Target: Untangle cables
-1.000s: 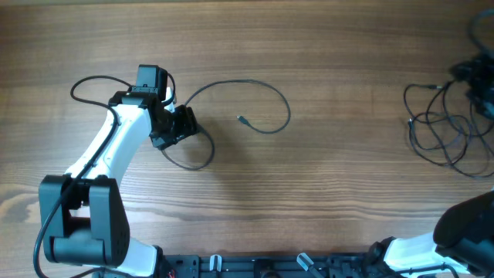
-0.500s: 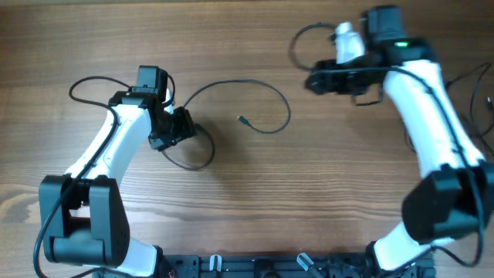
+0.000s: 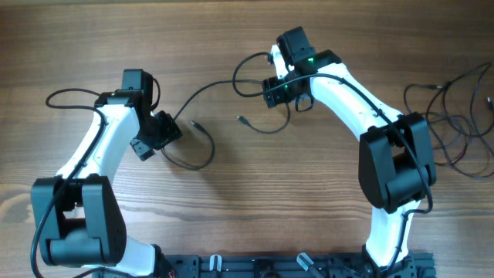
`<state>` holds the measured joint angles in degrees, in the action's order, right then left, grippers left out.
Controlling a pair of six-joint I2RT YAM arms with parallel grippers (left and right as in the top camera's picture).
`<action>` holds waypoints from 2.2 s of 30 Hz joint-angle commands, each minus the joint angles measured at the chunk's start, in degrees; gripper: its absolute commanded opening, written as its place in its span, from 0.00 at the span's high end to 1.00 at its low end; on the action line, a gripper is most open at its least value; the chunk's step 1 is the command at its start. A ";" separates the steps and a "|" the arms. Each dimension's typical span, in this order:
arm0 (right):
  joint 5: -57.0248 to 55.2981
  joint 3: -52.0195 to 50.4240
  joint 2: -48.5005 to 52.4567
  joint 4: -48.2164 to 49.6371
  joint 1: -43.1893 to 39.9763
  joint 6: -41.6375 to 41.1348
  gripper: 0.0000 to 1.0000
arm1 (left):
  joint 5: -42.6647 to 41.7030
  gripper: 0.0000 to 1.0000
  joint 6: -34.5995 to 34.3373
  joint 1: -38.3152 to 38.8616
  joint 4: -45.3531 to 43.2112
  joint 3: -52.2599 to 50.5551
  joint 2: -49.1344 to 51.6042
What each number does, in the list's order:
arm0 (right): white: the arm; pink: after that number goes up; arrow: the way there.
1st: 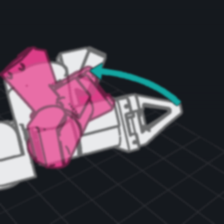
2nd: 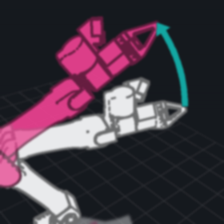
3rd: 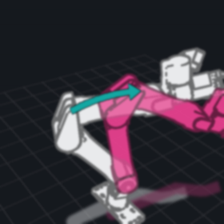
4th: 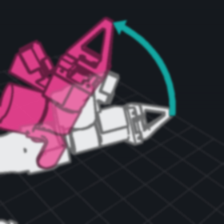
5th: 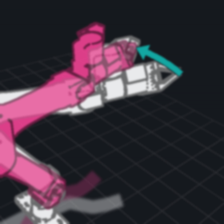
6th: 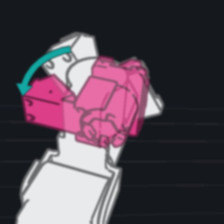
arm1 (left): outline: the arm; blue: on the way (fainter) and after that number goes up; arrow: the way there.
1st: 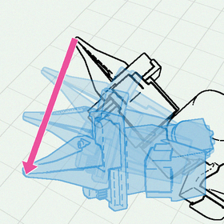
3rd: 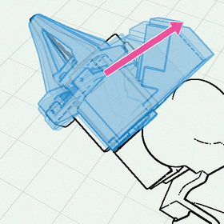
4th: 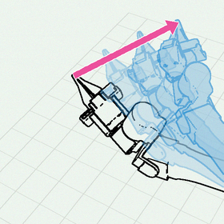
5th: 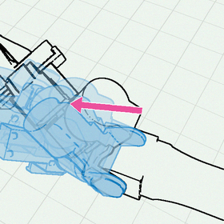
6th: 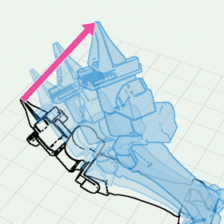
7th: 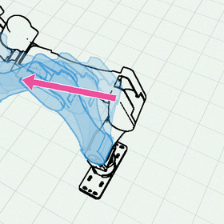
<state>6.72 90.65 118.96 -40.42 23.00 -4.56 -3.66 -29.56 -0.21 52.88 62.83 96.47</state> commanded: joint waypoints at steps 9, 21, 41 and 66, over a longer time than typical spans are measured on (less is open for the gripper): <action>-2.43 0.72 1.90 11.19 0.35 17.70 0.22 | 1.84 0.30 -2.47 -6.56 0.20 -0.04 -0.98; 2.32 0.72 8.68 12.94 0.35 17.35 0.20 | 1.79 0.23 -2.45 -12.72 0.13 -0.04 -0.98; -0.50 0.85 7.45 -2.27 -2.51 -5.44 0.96 | 1.81 0.20 -2.40 -12.72 0.79 -0.04 -0.98; 39.36 0.85 -12.33 -12.35 -22.71 2.71 0.96 | 1.79 0.20 -2.25 -12.72 1.22 -0.04 -0.98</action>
<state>27.97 91.64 108.20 -53.04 -1.56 -9.28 -2.81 -31.00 -12.73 54.02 62.83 96.44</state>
